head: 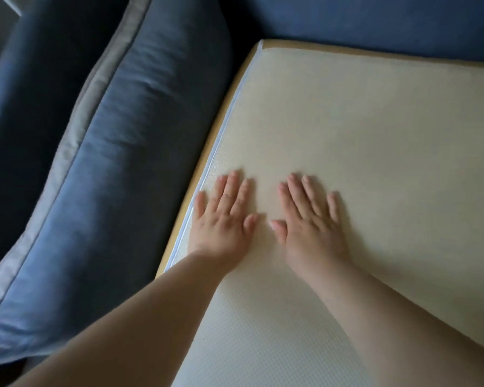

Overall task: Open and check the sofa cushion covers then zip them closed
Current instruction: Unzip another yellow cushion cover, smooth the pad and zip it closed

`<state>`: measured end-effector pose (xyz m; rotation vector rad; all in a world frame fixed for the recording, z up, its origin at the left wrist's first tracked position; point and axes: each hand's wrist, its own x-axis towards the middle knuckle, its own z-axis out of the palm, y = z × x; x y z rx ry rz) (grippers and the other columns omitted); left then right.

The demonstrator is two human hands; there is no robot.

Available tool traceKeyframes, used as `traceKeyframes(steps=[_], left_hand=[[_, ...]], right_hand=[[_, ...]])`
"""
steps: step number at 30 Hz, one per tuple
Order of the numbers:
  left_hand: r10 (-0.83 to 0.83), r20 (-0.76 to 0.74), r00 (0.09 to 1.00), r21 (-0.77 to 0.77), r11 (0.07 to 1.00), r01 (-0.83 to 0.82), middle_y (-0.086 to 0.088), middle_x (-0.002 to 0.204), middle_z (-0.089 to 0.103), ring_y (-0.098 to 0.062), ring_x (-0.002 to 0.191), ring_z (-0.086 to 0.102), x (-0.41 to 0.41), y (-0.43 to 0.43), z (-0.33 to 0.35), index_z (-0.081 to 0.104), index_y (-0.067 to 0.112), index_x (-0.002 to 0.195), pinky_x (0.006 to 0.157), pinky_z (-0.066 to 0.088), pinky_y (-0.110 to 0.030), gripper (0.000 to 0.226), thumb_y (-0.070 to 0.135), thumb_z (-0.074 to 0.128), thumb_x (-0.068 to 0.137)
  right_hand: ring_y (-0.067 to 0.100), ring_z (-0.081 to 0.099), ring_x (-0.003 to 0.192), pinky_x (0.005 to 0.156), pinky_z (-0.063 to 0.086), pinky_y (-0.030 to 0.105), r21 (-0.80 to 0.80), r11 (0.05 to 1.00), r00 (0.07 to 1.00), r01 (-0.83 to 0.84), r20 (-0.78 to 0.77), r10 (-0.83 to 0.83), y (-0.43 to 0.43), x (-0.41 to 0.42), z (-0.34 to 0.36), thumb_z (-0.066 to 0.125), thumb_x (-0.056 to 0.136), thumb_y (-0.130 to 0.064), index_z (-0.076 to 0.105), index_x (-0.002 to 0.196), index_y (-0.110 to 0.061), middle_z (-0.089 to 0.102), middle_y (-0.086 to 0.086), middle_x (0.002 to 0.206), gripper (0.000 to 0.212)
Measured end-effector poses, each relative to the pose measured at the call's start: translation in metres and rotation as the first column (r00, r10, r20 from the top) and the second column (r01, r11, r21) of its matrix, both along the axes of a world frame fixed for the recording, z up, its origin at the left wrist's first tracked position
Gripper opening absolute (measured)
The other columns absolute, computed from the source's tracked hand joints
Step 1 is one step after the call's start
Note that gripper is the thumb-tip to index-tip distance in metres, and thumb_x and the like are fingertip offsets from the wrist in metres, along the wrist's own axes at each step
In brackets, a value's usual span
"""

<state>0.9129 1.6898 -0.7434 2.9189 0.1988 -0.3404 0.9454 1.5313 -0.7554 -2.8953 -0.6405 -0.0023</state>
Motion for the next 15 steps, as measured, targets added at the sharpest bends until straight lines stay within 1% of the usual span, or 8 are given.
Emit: traceKeyframes(steps=[1, 3, 7, 8, 10, 12, 13, 15], left_hand=[[0.012, -0.032, 0.999, 0.018, 1.0, -0.011, 0.013, 0.156, -0.022, -0.007, 0.142, -0.025, -0.001, 0.0, -0.004, -0.01, 0.033, 0.151, 0.118, -0.01, -0.044, 0.068, 0.059, -0.005, 0.088], [0.026, 0.018, 0.999, 0.014, 1.0, -0.027, 0.012, 0.155, -0.022, -0.006, 0.14, -0.026, 0.005, -0.002, 0.002, -0.003, 0.028, 0.153, 0.117, -0.012, -0.043, 0.072, 0.057, -0.005, 0.087], [-0.078, 0.266, 0.961, -0.022, 0.996, 0.086, 0.003, 0.159, -0.006, -0.016, 0.148, -0.006, -0.002, -0.033, 0.02, 0.012, 0.019, 0.154, 0.118, -0.004, -0.047, 0.063, 0.049, 0.016, 0.098], [-0.096, 0.264, 0.96, -0.046, 0.993, 0.112, 0.002, 0.159, -0.004, -0.017, 0.148, -0.003, -0.005, -0.043, 0.016, 0.014, 0.019, 0.154, 0.119, -0.001, -0.048, 0.063, 0.049, 0.019, 0.099], [-0.137, 0.147, 0.98, -0.058, 0.988, 0.146, 0.005, 0.16, -0.004, -0.014, 0.148, -0.006, -0.01, -0.059, 0.003, 0.013, 0.022, 0.154, 0.119, 0.004, -0.051, 0.065, 0.053, 0.015, 0.097], [-0.117, 0.025, 0.993, -0.003, 0.993, 0.117, 0.01, 0.159, -0.015, -0.008, 0.145, -0.019, -0.013, -0.065, -0.002, 0.003, 0.027, 0.154, 0.119, -0.005, -0.048, 0.068, 0.057, 0.005, 0.094], [-0.101, 0.027, 0.994, 0.01, 0.995, 0.101, 0.01, 0.158, -0.019, -0.008, 0.143, -0.024, -0.01, -0.068, 0.0, 0.0, 0.027, 0.154, 0.118, -0.011, -0.046, 0.068, 0.056, 0.002, 0.093], [-0.123, 0.135, 0.983, -0.007, 0.992, 0.125, 0.007, 0.158, -0.016, -0.01, 0.145, -0.02, -0.005, -0.082, 0.019, 0.001, 0.024, 0.153, 0.117, -0.014, -0.045, 0.064, 0.051, 0.005, 0.095]], right_hand=[[0.026, 0.027, 0.146, 0.114, 0.02, 0.059, -0.019, 1.0, 0.998, 0.0, -0.055, -0.001, -0.002, -0.004, -0.007, 0.032, 0.093, -0.048, 0.041, 0.148, -0.011, 0.029, 0.006, 0.159, 0.067], [0.027, 0.031, 0.144, 0.111, 0.021, 0.061, 0.02, 1.0, 0.999, 0.023, -0.048, -0.022, -0.002, 0.004, -0.001, 0.034, 0.092, -0.046, 0.041, 0.147, -0.01, 0.032, 0.008, 0.158, 0.066], [0.025, 0.015, 0.15, 0.114, 0.01, 0.06, 0.135, 0.987, 0.986, 0.084, 0.13, -0.102, -0.027, 0.0, 0.028, 0.036, 0.097, -0.042, 0.027, 0.153, -0.011, 0.012, 0.007, 0.163, 0.064], [0.025, 0.015, 0.15, 0.114, 0.01, 0.06, 0.112, 0.989, 0.986, 0.095, 0.125, -0.108, -0.039, -0.006, 0.025, 0.035, 0.097, -0.042, 0.027, 0.153, -0.011, 0.01, 0.006, 0.162, 0.065], [0.024, 0.022, 0.148, 0.114, 0.018, 0.061, 0.011, 0.996, 0.995, 0.085, 0.046, -0.085, -0.057, -0.019, 0.009, 0.034, 0.096, -0.046, 0.034, 0.15, -0.01, 0.018, 0.007, 0.162, 0.066], [0.024, 0.028, 0.146, 0.112, 0.022, 0.063, -0.025, 0.998, 0.997, 0.054, -0.052, -0.055, -0.067, -0.025, -0.004, 0.034, 0.094, -0.049, 0.042, 0.146, -0.009, 0.029, 0.007, 0.159, 0.067], [0.024, 0.027, 0.146, 0.112, 0.02, 0.063, 0.002, 0.998, 0.996, 0.068, -0.054, -0.068, -0.069, -0.021, 0.0, 0.034, 0.093, -0.049, 0.041, 0.147, -0.01, 0.029, 0.006, 0.159, 0.066], [0.024, 0.022, 0.148, 0.112, 0.015, 0.062, 0.079, 0.99, 0.993, 0.113, 0.032, -0.116, -0.072, -0.013, 0.017, 0.033, 0.095, -0.045, 0.034, 0.15, -0.011, 0.023, 0.007, 0.161, 0.064]])
